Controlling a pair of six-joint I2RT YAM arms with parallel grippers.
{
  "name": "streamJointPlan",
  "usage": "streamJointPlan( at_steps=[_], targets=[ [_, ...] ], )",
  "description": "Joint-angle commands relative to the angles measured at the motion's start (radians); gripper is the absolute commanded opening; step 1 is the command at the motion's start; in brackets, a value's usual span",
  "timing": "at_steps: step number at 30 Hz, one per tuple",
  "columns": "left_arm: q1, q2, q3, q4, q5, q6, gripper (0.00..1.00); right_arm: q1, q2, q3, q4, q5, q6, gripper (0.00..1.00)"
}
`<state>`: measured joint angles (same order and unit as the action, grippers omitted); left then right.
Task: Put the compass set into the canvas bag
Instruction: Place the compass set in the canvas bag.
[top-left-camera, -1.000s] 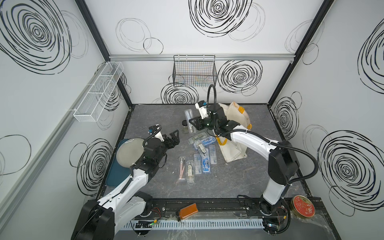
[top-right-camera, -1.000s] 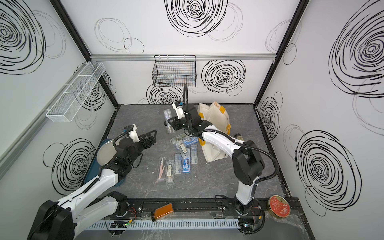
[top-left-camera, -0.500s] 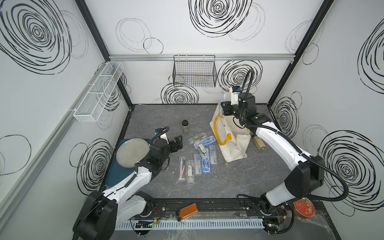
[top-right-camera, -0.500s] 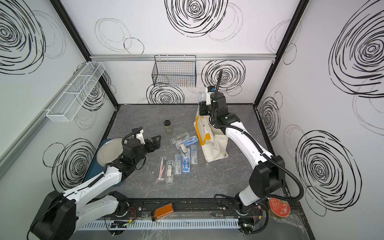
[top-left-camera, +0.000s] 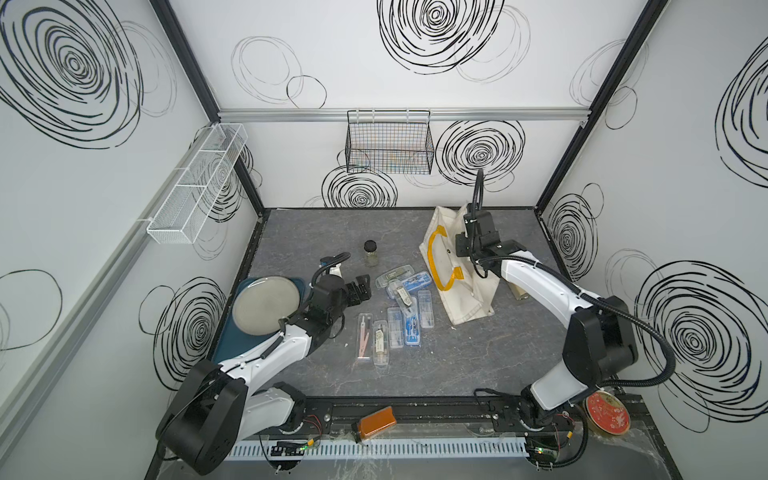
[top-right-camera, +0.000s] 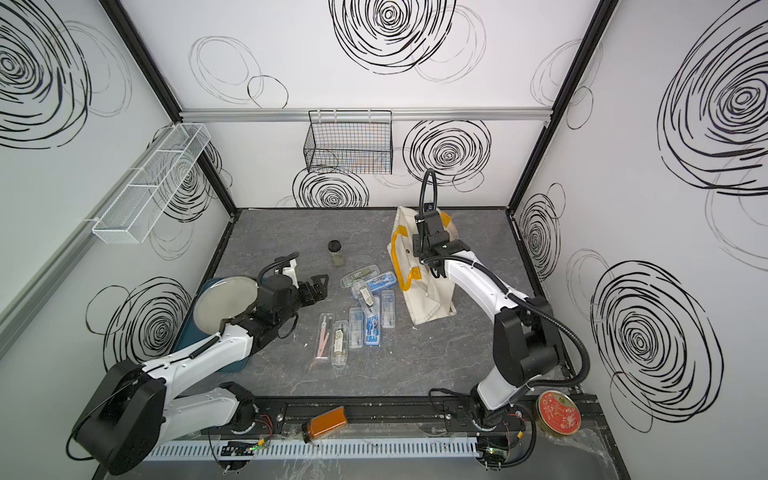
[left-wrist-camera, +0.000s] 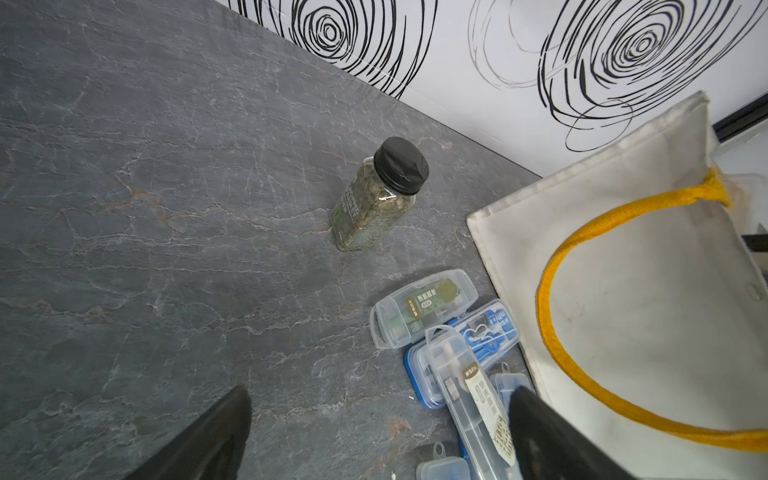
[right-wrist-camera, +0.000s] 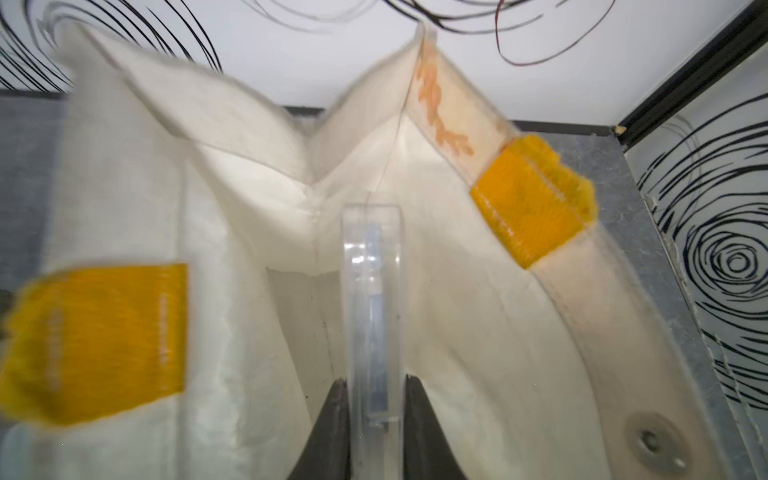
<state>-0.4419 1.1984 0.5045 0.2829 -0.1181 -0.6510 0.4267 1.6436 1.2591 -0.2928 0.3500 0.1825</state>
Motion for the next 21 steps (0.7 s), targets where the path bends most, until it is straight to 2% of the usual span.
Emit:
streamJointPlan(
  at_steps=[1, 7, 10, 14, 21],
  targets=[
    [-0.039, 0.036, 0.057, -0.1, -0.059, -0.029, 0.99, -0.003, 0.053, 0.054, -0.073, 0.045, 0.025, 0.16],
    [-0.155, 0.115, 0.164, -0.349, -0.191, -0.01, 0.99, -0.007, 0.105, 0.102, -0.108, 0.005, 0.054, 0.19],
    [-0.194, 0.128, 0.181, -0.39, -0.233, -0.012, 0.99, -0.009, 0.104, 0.12, -0.106, -0.012, 0.054, 0.31],
    [-0.204, 0.126, 0.181, -0.391, -0.228, -0.027, 0.99, -0.01, 0.078, 0.148, -0.107, -0.029, 0.045, 0.41],
    [-0.206, 0.138, 0.185, -0.422, -0.194, -0.03, 0.99, 0.007, -0.069, 0.127, -0.039, -0.125, -0.027, 0.45]
  ],
)
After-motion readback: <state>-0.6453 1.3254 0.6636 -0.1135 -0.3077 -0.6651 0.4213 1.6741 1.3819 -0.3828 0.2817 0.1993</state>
